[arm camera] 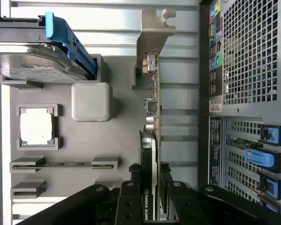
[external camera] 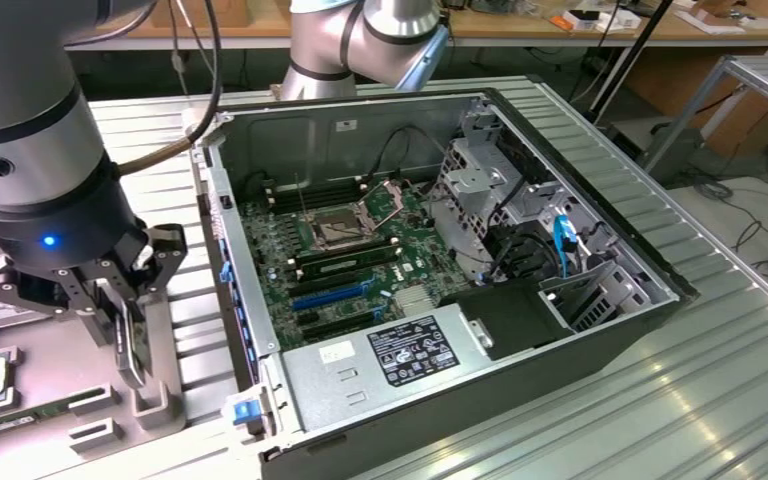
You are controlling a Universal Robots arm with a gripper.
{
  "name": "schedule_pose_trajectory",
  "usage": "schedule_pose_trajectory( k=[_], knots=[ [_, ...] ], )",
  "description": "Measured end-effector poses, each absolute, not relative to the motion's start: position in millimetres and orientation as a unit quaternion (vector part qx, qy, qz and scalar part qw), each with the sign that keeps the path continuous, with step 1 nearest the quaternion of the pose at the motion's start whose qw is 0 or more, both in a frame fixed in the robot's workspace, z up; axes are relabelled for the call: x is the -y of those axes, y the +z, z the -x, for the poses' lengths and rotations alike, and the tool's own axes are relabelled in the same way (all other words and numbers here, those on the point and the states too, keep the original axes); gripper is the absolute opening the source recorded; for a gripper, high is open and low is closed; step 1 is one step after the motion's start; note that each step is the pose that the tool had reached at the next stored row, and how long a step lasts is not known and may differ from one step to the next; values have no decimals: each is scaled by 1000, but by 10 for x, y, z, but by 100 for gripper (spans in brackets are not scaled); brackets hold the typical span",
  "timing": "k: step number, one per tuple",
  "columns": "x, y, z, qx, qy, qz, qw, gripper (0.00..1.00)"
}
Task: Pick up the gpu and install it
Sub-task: 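Pick up the gpu and move the gpu toward the slot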
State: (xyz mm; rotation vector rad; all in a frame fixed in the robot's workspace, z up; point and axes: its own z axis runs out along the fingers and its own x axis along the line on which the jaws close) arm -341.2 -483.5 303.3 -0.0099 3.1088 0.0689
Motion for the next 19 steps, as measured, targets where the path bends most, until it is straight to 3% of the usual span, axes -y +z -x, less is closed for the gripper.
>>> schedule_pose_trajectory(
  k=[19],
  knots=[
    [4835,3149,3412,-1000,22,3,16,27]
  ],
)
